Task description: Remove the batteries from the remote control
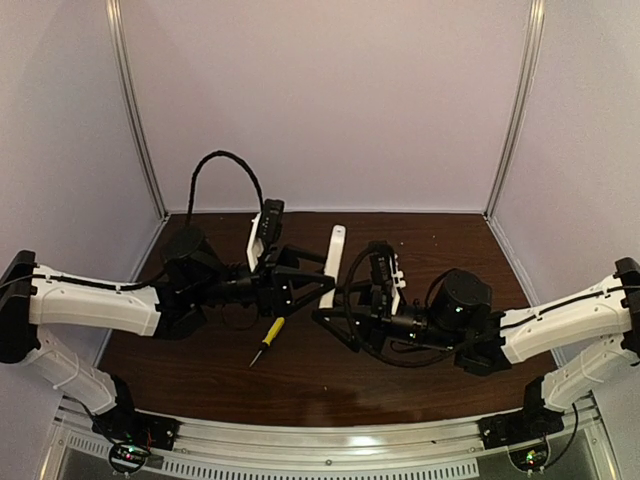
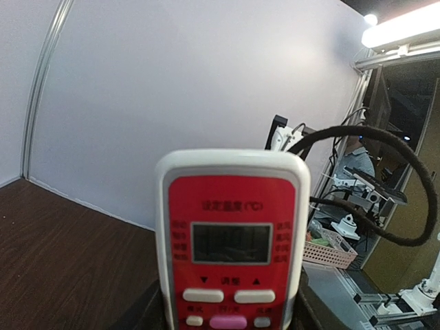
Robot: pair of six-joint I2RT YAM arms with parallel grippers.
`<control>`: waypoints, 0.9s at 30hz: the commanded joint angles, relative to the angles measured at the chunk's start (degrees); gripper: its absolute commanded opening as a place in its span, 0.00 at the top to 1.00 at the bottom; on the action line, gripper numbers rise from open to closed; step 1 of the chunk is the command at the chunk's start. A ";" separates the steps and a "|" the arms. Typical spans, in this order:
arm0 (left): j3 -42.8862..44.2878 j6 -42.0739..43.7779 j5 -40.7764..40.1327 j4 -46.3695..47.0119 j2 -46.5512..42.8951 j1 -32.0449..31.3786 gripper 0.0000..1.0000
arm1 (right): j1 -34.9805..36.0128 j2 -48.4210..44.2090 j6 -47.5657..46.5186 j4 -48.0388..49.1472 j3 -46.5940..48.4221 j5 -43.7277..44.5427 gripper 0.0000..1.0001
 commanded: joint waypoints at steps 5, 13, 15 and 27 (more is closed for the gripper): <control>-2.73 8.01 -3.98 -14.70 -10.74 2.94 0.25 | 0.01 -7.76 -6.87 -18.82 0.74 6.10 0.69; -2.38 13.59 -15.56 -33.50 -19.00 2.94 0.13 | -0.01 -12.87 -12.14 -35.15 2.71 14.91 0.70; -2.15 13.72 -18.80 -37.45 -20.66 2.98 0.13 | -0.06 -13.60 -13.19 -38.91 3.57 19.00 0.71; 3.57 9.93 -22.02 -51.43 -19.47 2.97 0.15 | 0.19 -15.13 -21.39 -54.20 7.30 29.19 0.73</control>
